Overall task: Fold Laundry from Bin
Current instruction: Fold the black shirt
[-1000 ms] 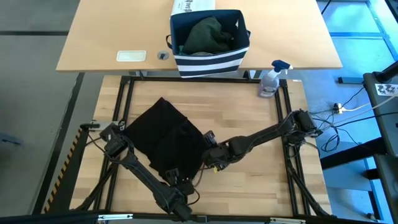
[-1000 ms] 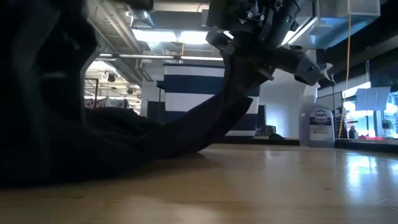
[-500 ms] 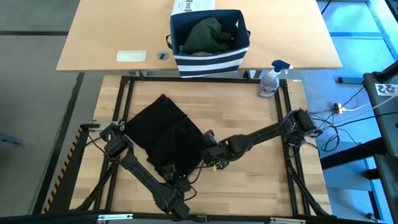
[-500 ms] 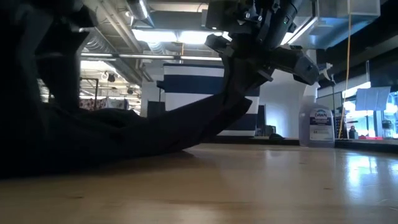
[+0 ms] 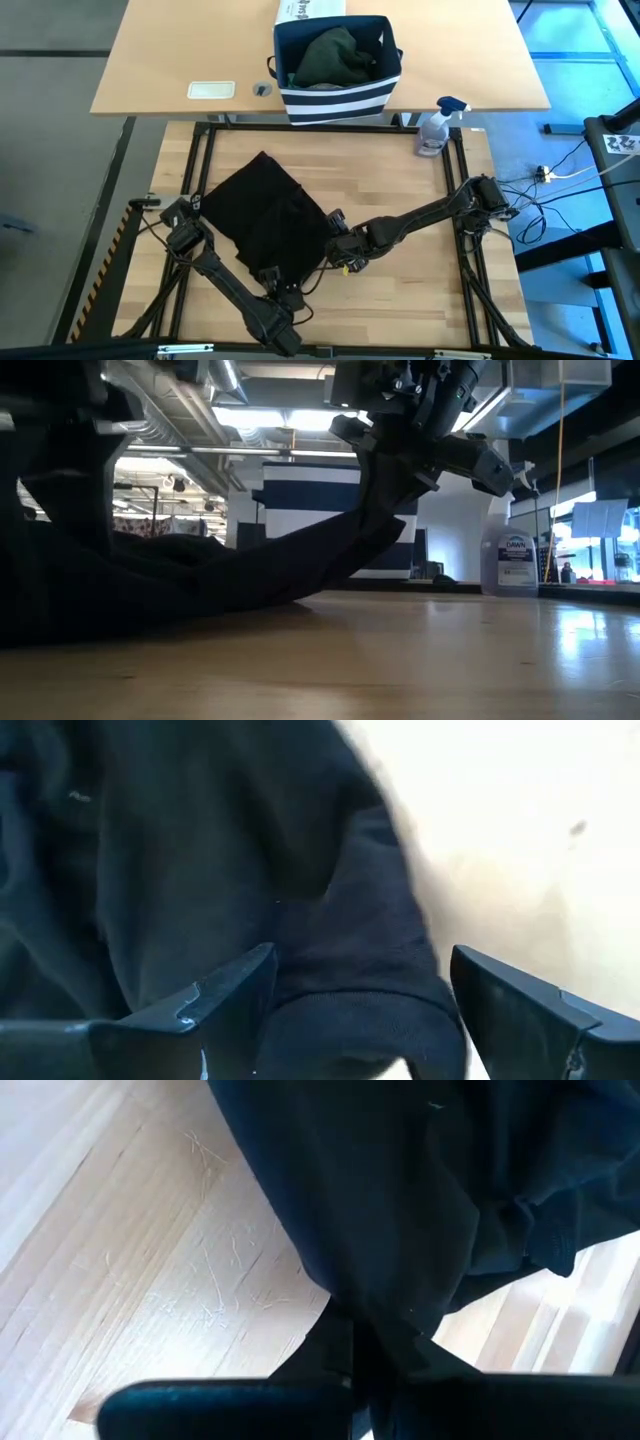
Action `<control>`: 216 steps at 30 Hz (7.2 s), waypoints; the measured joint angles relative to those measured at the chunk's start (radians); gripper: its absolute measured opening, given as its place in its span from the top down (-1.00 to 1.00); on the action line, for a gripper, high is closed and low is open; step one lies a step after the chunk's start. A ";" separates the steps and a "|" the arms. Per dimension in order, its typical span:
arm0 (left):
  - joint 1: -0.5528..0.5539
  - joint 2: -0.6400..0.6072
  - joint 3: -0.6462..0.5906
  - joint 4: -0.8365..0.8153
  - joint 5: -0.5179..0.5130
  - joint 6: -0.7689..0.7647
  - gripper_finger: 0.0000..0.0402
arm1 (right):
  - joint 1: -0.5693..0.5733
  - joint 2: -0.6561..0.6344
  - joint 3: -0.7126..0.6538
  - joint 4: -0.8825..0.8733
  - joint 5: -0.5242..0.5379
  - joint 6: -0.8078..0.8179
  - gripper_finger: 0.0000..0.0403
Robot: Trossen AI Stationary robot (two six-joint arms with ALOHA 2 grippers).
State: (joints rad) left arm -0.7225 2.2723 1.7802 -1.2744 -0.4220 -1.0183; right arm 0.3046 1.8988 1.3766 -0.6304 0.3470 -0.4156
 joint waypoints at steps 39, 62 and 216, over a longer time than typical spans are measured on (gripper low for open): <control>-0.102 0.001 0.378 -0.019 -0.122 0.110 0.88 | 0.204 -0.290 0.000 -0.293 0.007 0.255 1.00; -0.125 0.000 0.531 -0.300 -0.322 -0.208 0.88 | 0.059 -0.424 0.000 -0.047 0.219 0.044 1.00; 0.068 -0.131 -0.152 -0.116 -0.361 -0.576 -0.09 | -0.519 -0.016 -0.214 0.708 -0.565 0.080 0.24</control>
State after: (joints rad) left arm -0.6541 2.1408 1.6280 -1.3906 -0.7829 -1.5942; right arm -0.2142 1.8824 1.1628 0.0778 -0.2177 -0.3355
